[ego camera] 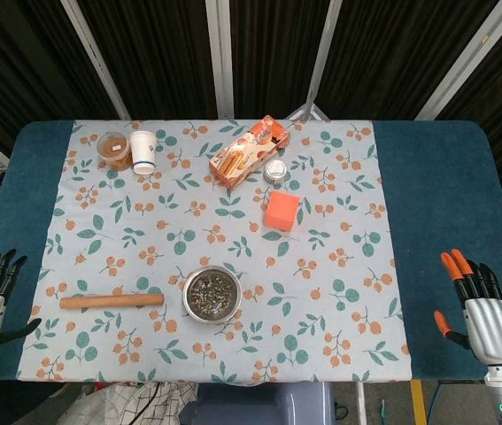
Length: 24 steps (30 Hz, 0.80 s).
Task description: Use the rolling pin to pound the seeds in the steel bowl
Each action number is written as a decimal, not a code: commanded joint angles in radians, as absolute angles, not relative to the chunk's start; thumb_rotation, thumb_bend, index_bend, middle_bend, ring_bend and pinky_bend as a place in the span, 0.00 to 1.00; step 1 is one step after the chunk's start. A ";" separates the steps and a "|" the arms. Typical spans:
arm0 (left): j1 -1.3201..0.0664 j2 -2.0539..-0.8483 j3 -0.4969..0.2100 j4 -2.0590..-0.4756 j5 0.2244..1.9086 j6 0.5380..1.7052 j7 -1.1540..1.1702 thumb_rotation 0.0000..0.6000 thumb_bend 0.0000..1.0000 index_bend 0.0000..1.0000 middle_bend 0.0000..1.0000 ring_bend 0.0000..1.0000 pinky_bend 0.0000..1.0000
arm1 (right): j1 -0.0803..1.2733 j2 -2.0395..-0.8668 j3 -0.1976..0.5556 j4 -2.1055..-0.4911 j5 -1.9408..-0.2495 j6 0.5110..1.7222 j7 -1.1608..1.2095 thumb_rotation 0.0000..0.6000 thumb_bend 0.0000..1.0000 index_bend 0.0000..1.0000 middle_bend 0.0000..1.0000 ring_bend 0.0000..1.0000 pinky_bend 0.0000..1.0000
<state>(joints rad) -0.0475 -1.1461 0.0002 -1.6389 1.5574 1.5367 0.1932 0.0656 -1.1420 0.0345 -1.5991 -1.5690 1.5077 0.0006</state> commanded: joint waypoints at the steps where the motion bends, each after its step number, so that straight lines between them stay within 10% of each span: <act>1: -0.047 -1.146 0.000 -1.639 1.556 1.536 0.195 1.00 0.08 0.00 0.00 0.00 0.00 | 0.065 -1.142 0.035 -1.597 -1.571 1.510 0.004 1.00 0.37 0.00 0.00 0.00 0.00; 24: -0.143 -1.169 -0.022 -1.812 1.421 1.331 0.408 1.00 0.18 0.10 0.07 0.00 0.00 | 0.063 -1.143 0.032 -1.587 -1.577 1.516 0.028 1.00 0.37 0.00 0.00 0.00 0.00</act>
